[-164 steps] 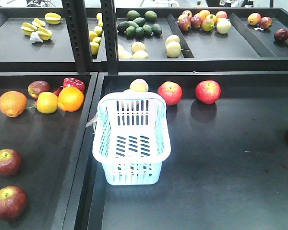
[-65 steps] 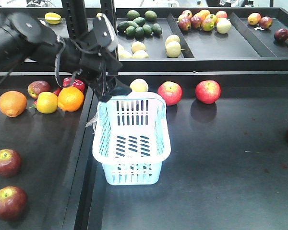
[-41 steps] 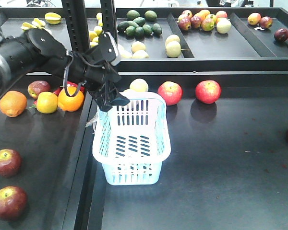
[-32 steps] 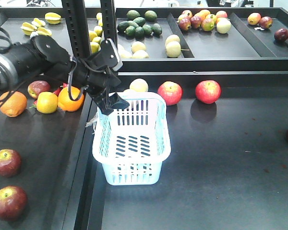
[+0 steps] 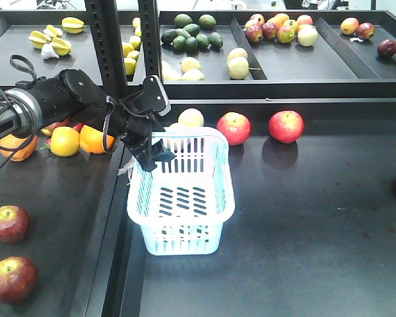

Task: Pick three apples into basket with both arms
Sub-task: 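Close the left gripper on the handle and lift the basket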

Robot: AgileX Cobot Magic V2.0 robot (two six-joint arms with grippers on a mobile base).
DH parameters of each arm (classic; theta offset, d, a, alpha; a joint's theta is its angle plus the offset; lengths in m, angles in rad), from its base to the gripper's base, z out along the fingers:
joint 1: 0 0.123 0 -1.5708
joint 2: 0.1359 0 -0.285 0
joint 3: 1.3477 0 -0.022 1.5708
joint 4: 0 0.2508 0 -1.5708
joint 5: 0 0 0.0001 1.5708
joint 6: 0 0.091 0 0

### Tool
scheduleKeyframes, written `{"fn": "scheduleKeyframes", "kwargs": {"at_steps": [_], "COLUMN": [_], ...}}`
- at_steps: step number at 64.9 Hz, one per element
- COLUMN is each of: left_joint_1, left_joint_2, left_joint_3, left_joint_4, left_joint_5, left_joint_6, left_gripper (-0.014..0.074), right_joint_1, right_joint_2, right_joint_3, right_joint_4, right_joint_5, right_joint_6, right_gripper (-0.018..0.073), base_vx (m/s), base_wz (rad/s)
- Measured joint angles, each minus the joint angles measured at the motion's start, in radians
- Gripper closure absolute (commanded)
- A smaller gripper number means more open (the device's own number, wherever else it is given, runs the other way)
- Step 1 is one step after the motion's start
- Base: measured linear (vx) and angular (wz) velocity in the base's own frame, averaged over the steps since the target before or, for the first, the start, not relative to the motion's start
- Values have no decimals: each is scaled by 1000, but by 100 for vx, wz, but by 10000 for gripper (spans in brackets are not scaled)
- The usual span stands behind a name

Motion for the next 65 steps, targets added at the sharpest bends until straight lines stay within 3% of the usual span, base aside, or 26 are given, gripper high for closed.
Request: {"fn": "scheduleKeyframes", "kwargs": {"at_steps": [15, 30, 50, 57, 65], "left_joint_1": [0, 0, 0, -1, -1], "left_joint_2": [0, -13, -156, -222, -298], "left_joint_3": [0, -1, -1, -1, -1], "left_joint_4": [-8, -75, -253, -232, -122], "left_joint_5": [15, 118, 359, 421, 440], "left_joint_6": [-3, -25, -129, -220, -383], "left_gripper": [608, 605, 605, 605, 605], "right_joint_1": [0, 0, 0, 0, 0], "right_joint_2": [0, 0, 0, 0, 0], "right_joint_3": [0, 0, 0, 0, 0], "right_joint_4": [0, 0, 0, 0, 0], "right_joint_5": [0, 0, 0, 0, 0], "right_joint_6": [0, 0, 0, 0, 0], "right_gripper": [564, 564, 564, 564, 564], "base_vx": [0, 0, 0, 0, 0], "base_wz": [0, 0, 0, 0, 0]}}
